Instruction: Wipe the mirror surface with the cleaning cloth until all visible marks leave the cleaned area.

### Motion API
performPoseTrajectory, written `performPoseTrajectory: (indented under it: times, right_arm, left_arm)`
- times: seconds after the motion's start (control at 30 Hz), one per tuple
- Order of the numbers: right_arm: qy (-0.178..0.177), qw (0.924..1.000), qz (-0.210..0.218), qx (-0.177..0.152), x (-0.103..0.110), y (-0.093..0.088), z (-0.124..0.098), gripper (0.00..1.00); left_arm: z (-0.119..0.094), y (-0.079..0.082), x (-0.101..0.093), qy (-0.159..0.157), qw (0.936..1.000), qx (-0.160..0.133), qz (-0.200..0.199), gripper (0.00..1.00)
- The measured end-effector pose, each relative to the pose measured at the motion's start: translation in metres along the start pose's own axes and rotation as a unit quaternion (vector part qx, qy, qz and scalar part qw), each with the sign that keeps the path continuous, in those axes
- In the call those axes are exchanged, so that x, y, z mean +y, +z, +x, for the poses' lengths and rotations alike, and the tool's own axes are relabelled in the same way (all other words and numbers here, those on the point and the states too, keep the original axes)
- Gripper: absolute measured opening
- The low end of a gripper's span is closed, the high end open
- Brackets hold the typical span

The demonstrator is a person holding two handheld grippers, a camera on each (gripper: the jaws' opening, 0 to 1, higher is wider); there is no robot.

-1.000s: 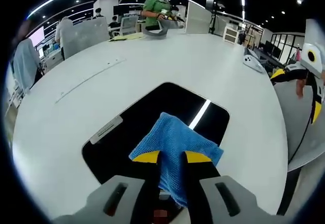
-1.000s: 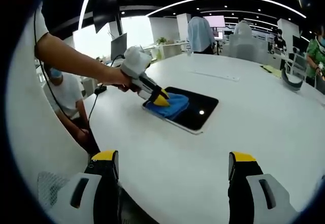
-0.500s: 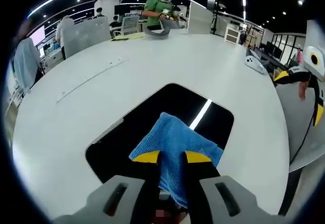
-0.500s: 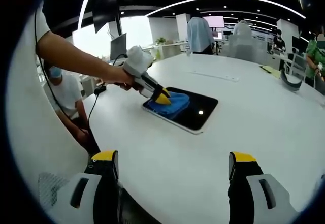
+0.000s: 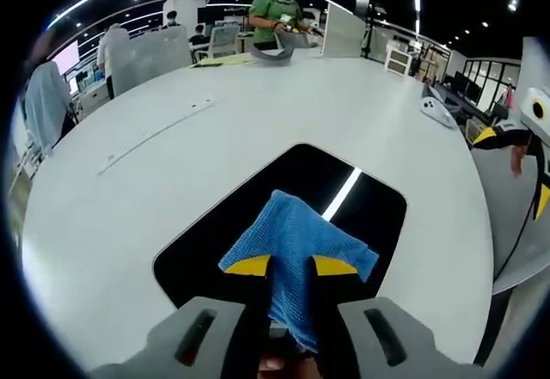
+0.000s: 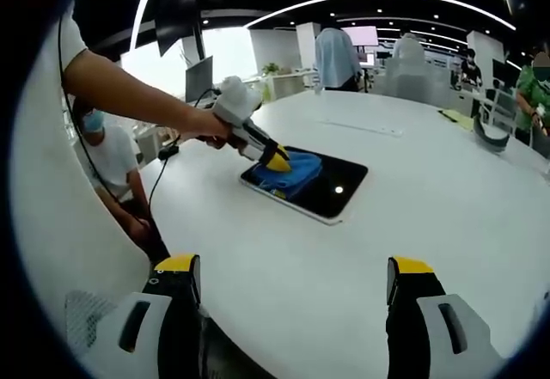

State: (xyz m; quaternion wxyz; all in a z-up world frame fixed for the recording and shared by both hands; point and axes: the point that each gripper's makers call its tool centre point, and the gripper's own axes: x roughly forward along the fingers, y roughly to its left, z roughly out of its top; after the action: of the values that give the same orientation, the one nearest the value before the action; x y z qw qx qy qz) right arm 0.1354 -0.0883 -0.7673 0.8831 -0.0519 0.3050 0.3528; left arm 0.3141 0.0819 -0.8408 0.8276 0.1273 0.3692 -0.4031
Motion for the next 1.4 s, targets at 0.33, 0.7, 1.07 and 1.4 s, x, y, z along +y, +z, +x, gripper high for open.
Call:
performPoseTrajectory:
  times: [0.33,0.7,1.07,1.4]
  right_arm:
    - [-0.002,1.0,0.002,0.0,-0.001,-0.001,0.0,0.89]
    - [-0.005,1.0,0.0,0.002,-0.004,0.0,0.001,0.89]
    - [-0.008,1.0,0.001,0.003,-0.008,0.001,0.002,0.9]
    - [-0.009,0.9999,0.002,0.004,-0.009,0.002,0.002,0.9]
  left_arm:
    - [0.002,0.003,0.007,0.003,1.0,-0.001,-0.003,0.16]
    - [0.004,0.007,0.015,0.005,1.0,-0.002,-0.005,0.15]
    - [0.009,0.013,0.025,0.006,1.0,0.002,0.001,0.15]
    - [0.011,0.017,0.032,0.008,0.9999,0.004,0.005,0.15]
